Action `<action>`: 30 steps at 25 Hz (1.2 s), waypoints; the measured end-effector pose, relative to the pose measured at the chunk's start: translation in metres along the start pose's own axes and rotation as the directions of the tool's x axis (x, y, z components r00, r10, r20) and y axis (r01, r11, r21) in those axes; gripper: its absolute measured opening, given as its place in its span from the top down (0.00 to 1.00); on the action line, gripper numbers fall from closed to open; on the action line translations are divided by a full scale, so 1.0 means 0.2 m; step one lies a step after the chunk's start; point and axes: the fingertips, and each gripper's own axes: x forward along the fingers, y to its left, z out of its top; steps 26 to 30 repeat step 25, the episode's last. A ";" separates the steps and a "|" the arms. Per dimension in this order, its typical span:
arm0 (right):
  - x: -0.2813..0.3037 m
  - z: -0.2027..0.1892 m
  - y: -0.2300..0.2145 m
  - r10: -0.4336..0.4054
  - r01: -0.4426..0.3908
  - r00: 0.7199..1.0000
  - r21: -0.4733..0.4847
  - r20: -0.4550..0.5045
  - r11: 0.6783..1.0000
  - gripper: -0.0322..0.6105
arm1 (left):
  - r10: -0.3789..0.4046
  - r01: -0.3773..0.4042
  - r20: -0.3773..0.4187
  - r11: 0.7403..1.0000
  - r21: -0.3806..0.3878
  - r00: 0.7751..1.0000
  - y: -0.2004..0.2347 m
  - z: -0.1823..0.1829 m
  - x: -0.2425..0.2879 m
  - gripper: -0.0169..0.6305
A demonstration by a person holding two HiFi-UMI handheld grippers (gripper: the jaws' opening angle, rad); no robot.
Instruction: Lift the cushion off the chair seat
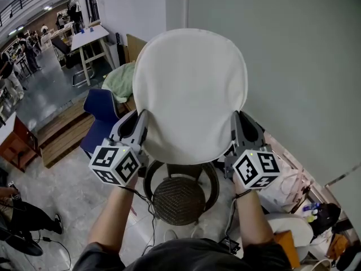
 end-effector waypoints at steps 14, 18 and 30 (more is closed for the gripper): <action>0.00 -0.01 0.01 0.002 -0.002 1.000 0.008 -0.004 1.000 0.90 | 0.003 -0.003 0.003 1.000 -0.008 1.000 0.01 0.00 -0.02 0.89; 0.01 -0.01 0.01 0.002 -0.002 1.000 0.007 -0.004 1.000 0.91 | 0.004 -0.004 0.002 1.000 -0.007 1.000 0.02 0.00 -0.01 0.89; 0.02 -0.02 0.02 0.002 -0.002 1.000 0.007 -0.005 1.000 0.91 | 0.003 -0.003 0.001 1.000 -0.010 1.000 0.03 0.00 -0.01 0.89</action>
